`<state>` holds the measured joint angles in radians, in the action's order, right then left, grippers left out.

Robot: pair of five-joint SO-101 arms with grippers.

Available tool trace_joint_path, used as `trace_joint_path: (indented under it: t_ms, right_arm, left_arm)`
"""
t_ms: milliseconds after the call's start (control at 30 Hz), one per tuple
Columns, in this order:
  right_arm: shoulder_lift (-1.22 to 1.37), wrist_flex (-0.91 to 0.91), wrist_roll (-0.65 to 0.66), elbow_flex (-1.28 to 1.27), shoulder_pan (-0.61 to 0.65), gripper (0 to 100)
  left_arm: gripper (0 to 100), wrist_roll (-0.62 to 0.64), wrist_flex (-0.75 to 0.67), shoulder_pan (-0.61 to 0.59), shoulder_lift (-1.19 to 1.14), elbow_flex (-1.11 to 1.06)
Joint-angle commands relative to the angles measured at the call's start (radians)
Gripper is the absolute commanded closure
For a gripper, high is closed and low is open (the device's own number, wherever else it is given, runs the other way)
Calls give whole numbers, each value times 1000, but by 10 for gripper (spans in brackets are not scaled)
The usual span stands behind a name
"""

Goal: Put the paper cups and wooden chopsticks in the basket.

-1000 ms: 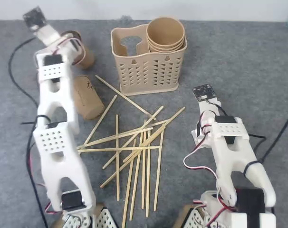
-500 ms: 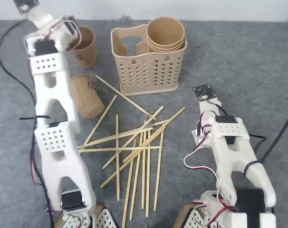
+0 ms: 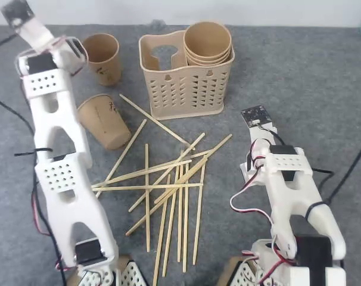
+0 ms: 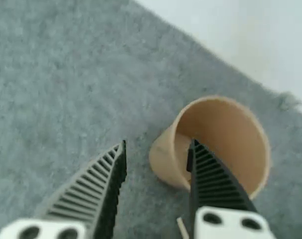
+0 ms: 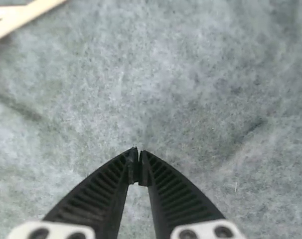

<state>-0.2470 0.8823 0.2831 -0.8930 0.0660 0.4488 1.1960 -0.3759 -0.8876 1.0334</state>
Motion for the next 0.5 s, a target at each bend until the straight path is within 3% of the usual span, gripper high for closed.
trace_joint_path:
  t_ms: [0, 267, 467]
  right_arm:
    - [2, -7, 8, 21, 5, 991]
    - [-5, -8, 12, 6, 5, 991]
    - [-5, -13, 14, 6, 5, 991]
  left_arm:
    - [804, 11, -75, 2, 18, -87]
    - [805, 12, -310, 25, 18, -289]
    - [806, 11, -359, 64, 20, -343]
